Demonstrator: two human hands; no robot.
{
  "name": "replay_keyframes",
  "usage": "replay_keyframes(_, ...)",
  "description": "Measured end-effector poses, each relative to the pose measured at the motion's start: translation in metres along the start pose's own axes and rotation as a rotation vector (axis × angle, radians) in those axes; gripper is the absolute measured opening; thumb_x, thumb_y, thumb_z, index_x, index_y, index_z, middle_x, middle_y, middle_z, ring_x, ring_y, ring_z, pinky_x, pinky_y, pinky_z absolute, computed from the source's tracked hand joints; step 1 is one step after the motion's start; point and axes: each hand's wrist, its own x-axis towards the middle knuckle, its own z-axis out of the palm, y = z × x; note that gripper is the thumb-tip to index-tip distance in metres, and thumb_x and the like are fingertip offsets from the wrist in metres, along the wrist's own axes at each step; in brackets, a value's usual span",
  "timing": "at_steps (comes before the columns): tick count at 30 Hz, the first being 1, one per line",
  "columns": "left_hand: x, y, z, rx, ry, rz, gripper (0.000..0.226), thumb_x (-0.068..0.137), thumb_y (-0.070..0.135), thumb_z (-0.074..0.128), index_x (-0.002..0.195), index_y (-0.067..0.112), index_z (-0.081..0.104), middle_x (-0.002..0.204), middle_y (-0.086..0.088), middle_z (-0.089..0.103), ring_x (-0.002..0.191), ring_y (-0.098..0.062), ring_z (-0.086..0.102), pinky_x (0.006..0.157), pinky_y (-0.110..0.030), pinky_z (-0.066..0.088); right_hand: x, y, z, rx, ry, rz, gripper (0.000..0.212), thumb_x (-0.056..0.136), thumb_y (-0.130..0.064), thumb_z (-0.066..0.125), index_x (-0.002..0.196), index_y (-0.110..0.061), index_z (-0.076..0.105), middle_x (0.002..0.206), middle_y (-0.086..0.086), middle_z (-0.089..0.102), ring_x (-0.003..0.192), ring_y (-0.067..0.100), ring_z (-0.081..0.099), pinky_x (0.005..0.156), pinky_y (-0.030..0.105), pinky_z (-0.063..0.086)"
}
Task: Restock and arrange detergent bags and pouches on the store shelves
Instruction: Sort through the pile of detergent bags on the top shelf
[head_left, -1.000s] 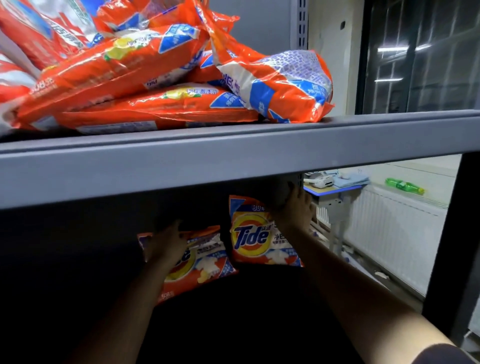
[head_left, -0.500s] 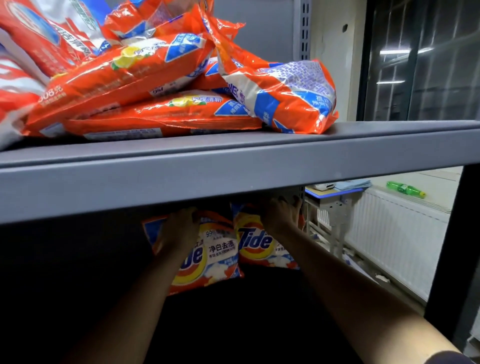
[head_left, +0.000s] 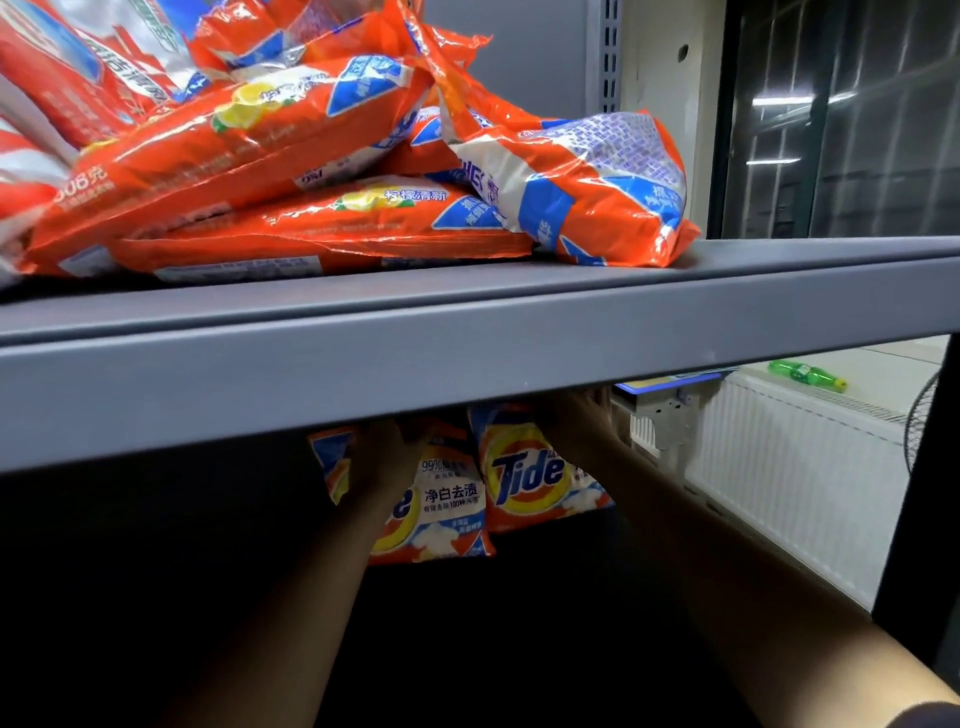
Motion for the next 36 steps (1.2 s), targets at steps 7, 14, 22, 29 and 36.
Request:
replay_keyframes(7, -0.029, -0.034, -0.005, 0.049, 0.125, 0.012, 0.076, 0.087, 0.035, 0.065, 0.147, 0.011, 0.024, 0.147, -0.013, 0.034, 0.129, -0.034, 0.042, 0.101, -0.041, 0.04, -0.033, 0.024, 0.028, 0.402, 0.137, 0.166, 0.06, 0.084, -0.006, 0.064, 0.135, -0.024, 0.039, 0.125, 0.003, 0.058, 0.106, 0.018, 0.058, 0.071, 0.022, 0.047)
replay_keyframes(14, -0.041, -0.071, 0.001, -0.353, -0.059, -0.642, 0.09, 0.075, 0.039, 0.077, 0.144, 0.003, 0.03, 0.144, -0.018, 0.037, 0.129, -0.035, 0.041, 0.103, -0.043, 0.038, -0.059, 0.078, 0.053, 1.022, -0.129, 0.7, 0.08, 0.064, -0.016, 0.084, 0.124, -0.031, 0.033, 0.124, 0.001, 0.054, 0.108, 0.022, 0.058, 0.078, 0.044, 0.056)
replay_keyframes(22, -0.046, -0.078, 0.002, 0.102, -0.223, -0.587, 0.093, 0.083, 0.062, 0.056, 0.148, 0.008, 0.018, 0.149, -0.017, 0.029, 0.135, -0.037, 0.032, 0.107, -0.045, 0.032, -0.06, 0.081, 0.058, 0.703, -0.257, 0.585, 0.057, 0.083, -0.028, 0.07, 0.131, -0.031, 0.04, 0.104, -0.014, 0.049, 0.088, 0.004, 0.051, 0.074, 0.024, 0.045)
replay_keyframes(29, -0.056, -0.071, 0.004, -0.104, -0.108, -0.522, 0.09, 0.082, 0.039, 0.07, 0.149, 0.005, 0.019, 0.149, -0.02, 0.027, 0.135, -0.037, 0.03, 0.106, -0.043, 0.033, -0.069, 0.074, 0.045, 0.7, -0.288, 0.569, 0.05, 0.091, -0.008, 0.056, 0.133, -0.027, 0.034, 0.109, -0.007, 0.054, 0.083, 0.001, 0.052, 0.057, 0.015, 0.042)
replay_keyframes(36, -0.072, -0.029, -0.02, 0.191, -0.16, -0.443, 0.076, 0.087, 0.045, 0.061, 0.145, 0.008, 0.029, 0.144, -0.018, 0.038, 0.13, -0.035, 0.04, 0.104, -0.045, 0.038, -0.092, 0.047, 0.02, 0.629, -0.302, 0.454, 0.057, 0.087, -0.016, 0.065, 0.137, -0.02, 0.038, 0.124, 0.0, 0.057, 0.104, 0.013, 0.057, 0.081, 0.027, 0.047)
